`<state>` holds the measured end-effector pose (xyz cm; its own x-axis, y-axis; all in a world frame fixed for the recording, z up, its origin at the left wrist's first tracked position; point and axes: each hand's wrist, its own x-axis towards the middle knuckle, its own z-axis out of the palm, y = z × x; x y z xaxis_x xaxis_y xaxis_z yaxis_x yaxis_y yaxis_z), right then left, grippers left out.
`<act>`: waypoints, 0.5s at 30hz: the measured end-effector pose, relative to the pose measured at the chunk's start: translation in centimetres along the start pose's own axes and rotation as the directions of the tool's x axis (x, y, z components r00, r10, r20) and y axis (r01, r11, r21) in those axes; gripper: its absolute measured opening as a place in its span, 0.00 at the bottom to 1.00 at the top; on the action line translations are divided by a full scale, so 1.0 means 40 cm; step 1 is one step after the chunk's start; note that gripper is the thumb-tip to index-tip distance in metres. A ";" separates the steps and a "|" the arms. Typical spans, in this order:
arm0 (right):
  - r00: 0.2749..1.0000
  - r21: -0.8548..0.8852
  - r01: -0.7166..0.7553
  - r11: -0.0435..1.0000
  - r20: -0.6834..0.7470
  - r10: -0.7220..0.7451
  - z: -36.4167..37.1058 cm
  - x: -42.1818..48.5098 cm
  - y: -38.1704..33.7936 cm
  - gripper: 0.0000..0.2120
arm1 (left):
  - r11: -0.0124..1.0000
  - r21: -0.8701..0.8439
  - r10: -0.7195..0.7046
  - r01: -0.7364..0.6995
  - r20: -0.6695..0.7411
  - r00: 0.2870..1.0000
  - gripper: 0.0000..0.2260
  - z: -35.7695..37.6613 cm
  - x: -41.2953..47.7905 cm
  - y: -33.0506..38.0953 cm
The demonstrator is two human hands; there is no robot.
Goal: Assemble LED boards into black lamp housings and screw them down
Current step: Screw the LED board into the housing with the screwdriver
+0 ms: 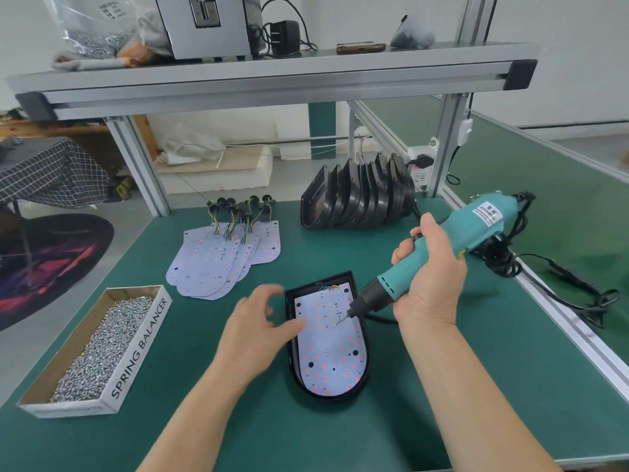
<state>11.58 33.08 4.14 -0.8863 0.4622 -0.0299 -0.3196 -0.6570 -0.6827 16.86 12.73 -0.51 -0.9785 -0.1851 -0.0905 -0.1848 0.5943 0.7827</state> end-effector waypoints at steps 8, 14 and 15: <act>0.952 -0.296 0.171 0.940 0.295 -0.081 -0.019 -0.057 0.038 0.12 | 0.968 0.169 -0.199 0.187 0.054 0.979 0.33 0.103 0.049 0.028; 0.900 -0.378 0.308 0.873 0.413 -0.139 -0.028 -0.061 0.038 0.16 | 0.969 -0.065 -0.224 0.238 0.167 0.960 0.28 0.142 0.084 0.030; 0.890 -0.378 0.332 0.864 0.429 -0.154 -0.030 -0.060 0.038 0.16 | 0.968 -0.086 -0.219 0.237 0.181 0.959 0.26 0.143 0.089 0.031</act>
<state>13.64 31.68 2.30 -0.8833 0.2572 0.3919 -0.4437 -0.1895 -0.8759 12.65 17.27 -3.39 -0.9144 -0.1658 -0.3693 -0.4028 0.4637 0.7891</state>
